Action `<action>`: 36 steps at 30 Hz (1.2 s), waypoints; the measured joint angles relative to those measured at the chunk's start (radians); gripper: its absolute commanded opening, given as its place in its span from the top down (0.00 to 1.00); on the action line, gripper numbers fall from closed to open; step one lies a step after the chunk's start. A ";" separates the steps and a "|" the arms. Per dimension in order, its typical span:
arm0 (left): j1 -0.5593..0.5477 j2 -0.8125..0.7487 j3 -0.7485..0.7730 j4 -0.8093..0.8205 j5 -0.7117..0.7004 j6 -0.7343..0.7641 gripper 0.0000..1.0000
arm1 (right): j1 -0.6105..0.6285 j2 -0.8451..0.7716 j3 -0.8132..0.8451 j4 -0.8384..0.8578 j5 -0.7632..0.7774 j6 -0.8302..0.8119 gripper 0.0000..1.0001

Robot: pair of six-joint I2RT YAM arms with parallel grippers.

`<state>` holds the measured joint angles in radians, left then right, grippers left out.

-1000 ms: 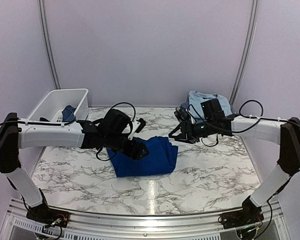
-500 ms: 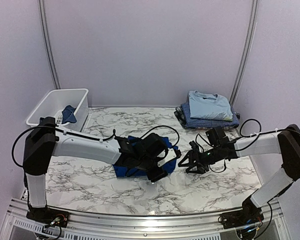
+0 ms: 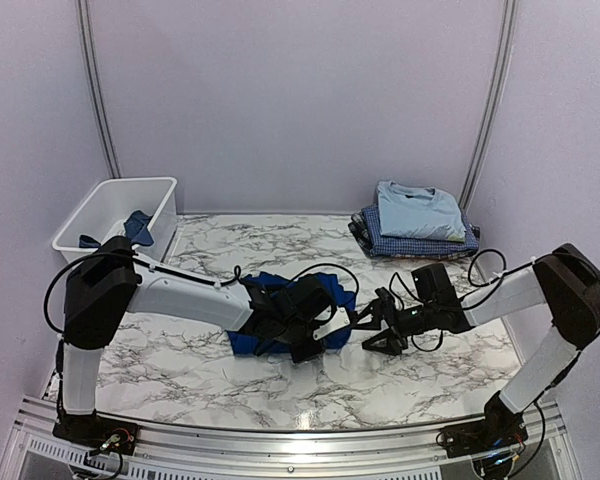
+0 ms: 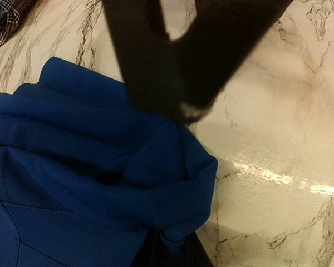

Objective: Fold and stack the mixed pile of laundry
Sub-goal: Pick up the square-folded skirt from the center of the board.

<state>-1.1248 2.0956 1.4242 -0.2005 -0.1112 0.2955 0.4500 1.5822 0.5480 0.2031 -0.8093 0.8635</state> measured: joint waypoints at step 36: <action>0.213 -0.502 -0.385 0.146 0.129 -0.509 0.01 | 0.122 0.416 0.465 -0.051 0.085 -0.003 1.00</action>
<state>-0.9119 1.5936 1.0393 -0.0544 0.0181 -0.2131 0.5720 1.9984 1.0130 0.1524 -0.7242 0.8600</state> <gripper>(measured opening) 0.983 0.033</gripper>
